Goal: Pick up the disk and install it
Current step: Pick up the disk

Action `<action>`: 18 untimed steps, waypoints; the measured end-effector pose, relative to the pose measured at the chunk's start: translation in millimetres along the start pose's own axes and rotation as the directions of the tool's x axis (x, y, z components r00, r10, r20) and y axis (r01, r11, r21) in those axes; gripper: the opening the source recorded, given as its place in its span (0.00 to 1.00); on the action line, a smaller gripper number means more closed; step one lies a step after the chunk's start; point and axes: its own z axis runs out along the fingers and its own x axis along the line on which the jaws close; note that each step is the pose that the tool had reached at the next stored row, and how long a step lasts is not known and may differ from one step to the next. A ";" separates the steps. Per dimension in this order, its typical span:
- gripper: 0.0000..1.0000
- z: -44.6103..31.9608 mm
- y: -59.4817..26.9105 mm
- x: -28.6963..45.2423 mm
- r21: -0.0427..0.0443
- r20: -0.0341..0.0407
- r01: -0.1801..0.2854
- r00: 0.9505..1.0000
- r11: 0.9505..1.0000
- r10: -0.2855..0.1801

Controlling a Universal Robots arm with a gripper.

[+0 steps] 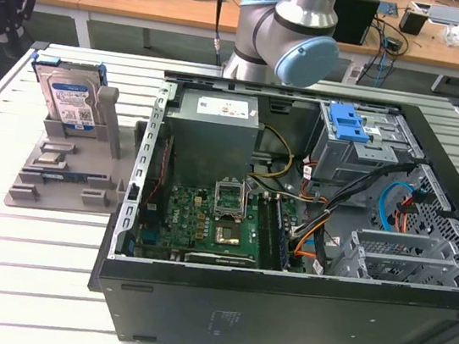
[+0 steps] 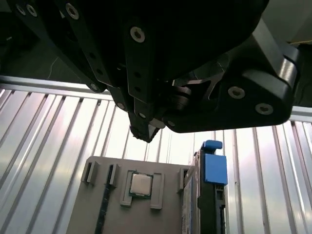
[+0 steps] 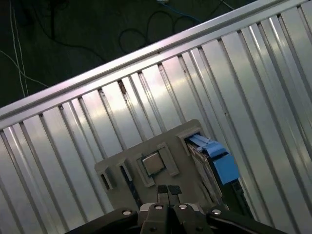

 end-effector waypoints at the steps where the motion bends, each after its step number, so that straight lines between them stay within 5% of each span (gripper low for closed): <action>1: 0.11 0.0 0.0 0.0 0.000 0.000 0.019 1.000 1.000 -0.019; 6: 0.11 0.0 0.0 0.0 0.001 0.001 0.114 0.993 0.993 -0.114; 8: 0.11 0.0 0.0 0.0 0.002 0.001 0.172 0.985 0.985 -0.172; 10: 0.11 0.0 0.0 0.0 0.003 0.001 0.240 0.971 0.971 -0.240; 13: 0.11 0.0 0.0 0.0 0.003 0.001 0.286 0.958 0.958 -0.286; 18: 0.11 0.0 0.0 0.0 0.003 0.001 0.289 0.957 0.957 -0.289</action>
